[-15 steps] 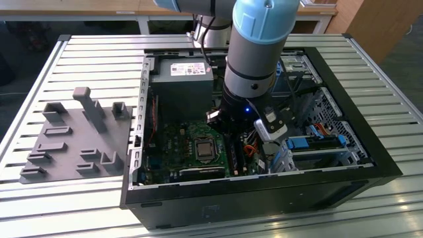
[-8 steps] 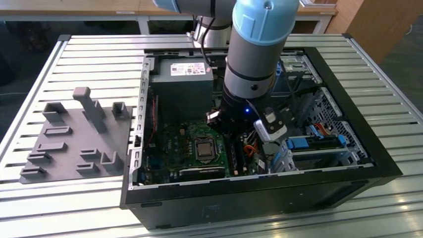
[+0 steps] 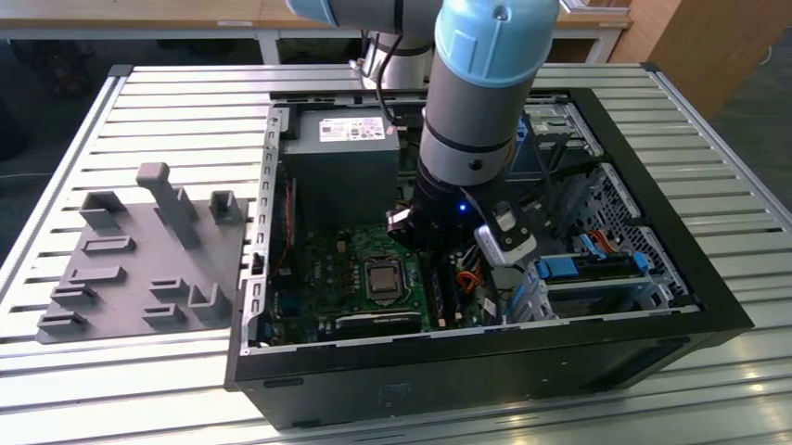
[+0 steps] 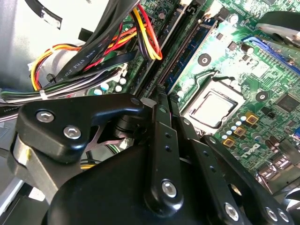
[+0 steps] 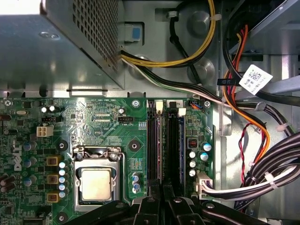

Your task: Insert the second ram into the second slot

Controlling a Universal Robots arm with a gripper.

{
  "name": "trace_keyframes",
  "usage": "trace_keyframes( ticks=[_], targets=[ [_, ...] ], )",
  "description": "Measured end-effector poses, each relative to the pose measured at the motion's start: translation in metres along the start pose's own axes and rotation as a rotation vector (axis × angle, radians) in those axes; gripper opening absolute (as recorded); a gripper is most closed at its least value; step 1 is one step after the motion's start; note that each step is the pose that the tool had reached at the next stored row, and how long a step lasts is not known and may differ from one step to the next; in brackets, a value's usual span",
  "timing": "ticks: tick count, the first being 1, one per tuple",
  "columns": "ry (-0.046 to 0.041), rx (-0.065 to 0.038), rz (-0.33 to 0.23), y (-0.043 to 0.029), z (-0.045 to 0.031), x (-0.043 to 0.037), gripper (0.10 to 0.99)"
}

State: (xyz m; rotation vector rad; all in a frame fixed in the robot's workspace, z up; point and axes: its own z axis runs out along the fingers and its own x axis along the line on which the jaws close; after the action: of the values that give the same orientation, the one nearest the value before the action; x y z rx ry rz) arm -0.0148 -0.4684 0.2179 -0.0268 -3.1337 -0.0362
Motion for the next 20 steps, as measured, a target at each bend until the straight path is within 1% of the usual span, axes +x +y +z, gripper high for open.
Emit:
trace_keyframes(
  ticks=[11, 19, 20],
  targets=[
    [-0.0001, 0.000, 0.001, -0.0001, 0.0029, 0.0000, 0.137],
    [0.0000, 0.000, 0.001, -0.0001, 0.0029, 0.0000, 0.137],
    [0.0000, 0.000, 0.001, -0.0001, 0.0029, 0.0000, 0.149]
  ],
)
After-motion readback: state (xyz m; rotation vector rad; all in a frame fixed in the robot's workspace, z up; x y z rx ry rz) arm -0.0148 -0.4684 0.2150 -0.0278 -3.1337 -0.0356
